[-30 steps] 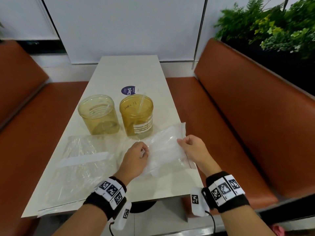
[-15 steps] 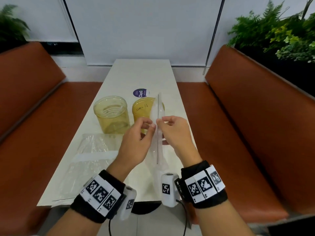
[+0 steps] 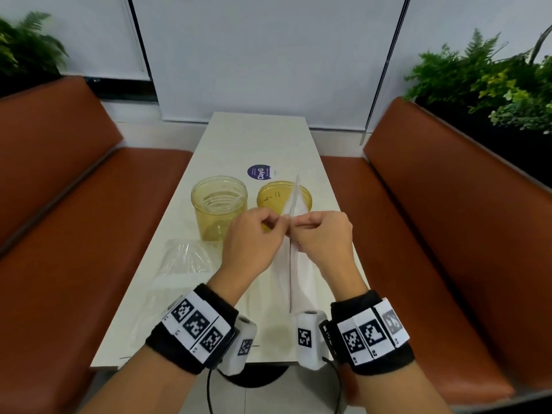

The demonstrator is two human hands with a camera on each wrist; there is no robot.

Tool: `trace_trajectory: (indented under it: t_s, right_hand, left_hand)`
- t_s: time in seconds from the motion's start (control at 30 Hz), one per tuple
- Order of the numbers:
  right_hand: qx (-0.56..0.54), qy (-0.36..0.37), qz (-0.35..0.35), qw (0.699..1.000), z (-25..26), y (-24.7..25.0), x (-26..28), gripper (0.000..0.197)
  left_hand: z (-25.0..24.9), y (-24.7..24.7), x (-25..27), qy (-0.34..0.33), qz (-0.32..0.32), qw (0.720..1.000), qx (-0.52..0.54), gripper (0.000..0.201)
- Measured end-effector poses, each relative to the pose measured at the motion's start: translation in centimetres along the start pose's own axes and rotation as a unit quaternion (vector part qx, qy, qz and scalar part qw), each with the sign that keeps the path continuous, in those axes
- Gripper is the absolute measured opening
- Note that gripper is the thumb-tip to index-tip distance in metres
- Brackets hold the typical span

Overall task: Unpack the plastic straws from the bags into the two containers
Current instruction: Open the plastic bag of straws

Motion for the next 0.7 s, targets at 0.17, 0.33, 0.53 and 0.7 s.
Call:
trace_trajectory:
  t_s: [0.17,0.33,0.53,0.7]
  right_hand:
    - [0.009,0.031,-0.002,0.999,0.2,-0.6,1.0,0.009]
    - [0.003,0.057,0.055,0.997,0.1,-1.2,1.8,0.015]
    - [-0.091,-0.004,0.047,0.995,-0.7,-0.8,1.9,0.012]
    - [-0.109,-0.072,0.077,0.988,-1.1,-1.3,1.8,0.015]
  left_hand:
    - [0.3,0.4,-0.8,0.045,0.032,0.998,0.039,0.015]
    - [0.5,0.6,-1.1,0.042,0.035,0.998,0.021,0.018]
    - [1.3,0.1,-0.7,0.08,0.063,0.99,0.098,0.02]
    - [1.0,-0.8,0.1,0.11,0.12,0.969,0.185,0.022]
Point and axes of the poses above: each hand's wrist, its own x-axis away from the middle knuckle, its own y-axis out of the back of the hand, z = x × y, the point moved 5 cm from there along -x, towards the middle knuckle, and after that the axes turned 8 degrees about y, right-handed, at the moved point
